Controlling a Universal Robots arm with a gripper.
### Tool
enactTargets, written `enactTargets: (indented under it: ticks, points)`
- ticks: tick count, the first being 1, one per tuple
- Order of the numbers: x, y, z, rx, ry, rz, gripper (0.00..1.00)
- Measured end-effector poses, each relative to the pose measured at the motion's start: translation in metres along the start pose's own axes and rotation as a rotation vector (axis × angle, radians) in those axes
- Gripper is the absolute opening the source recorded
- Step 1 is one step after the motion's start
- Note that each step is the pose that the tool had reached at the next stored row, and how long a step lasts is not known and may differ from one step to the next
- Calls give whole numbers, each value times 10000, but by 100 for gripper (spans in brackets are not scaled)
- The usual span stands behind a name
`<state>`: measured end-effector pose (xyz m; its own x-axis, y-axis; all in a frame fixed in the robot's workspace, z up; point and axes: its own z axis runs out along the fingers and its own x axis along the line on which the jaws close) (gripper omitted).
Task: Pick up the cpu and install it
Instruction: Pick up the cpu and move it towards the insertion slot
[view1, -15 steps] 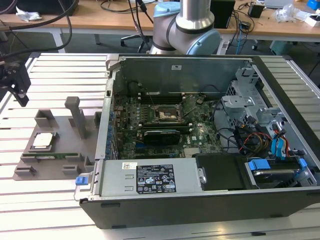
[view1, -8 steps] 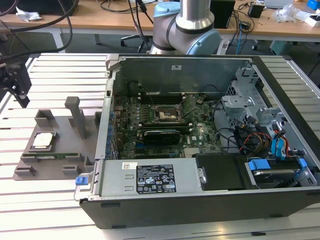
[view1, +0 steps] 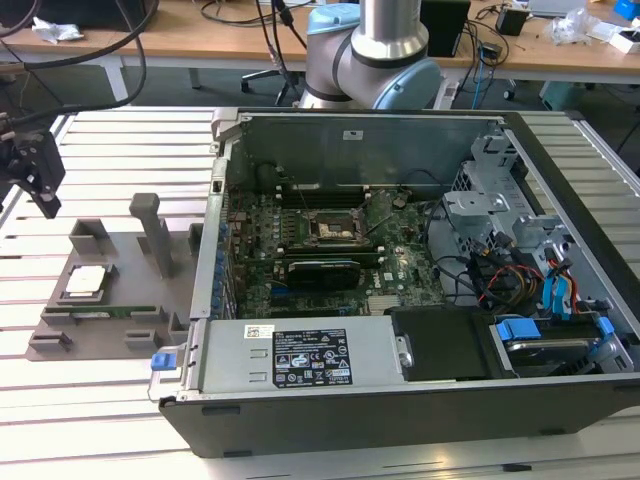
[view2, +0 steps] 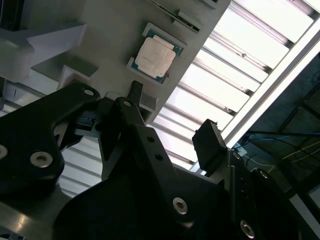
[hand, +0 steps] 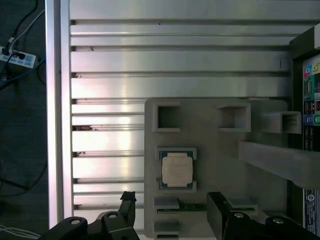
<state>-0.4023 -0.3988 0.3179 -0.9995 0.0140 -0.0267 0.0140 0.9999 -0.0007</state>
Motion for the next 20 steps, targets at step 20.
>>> enactTargets:
  ticks: [20]
  points:
    - [3, 0, 130, 0, 0, 0, 68]
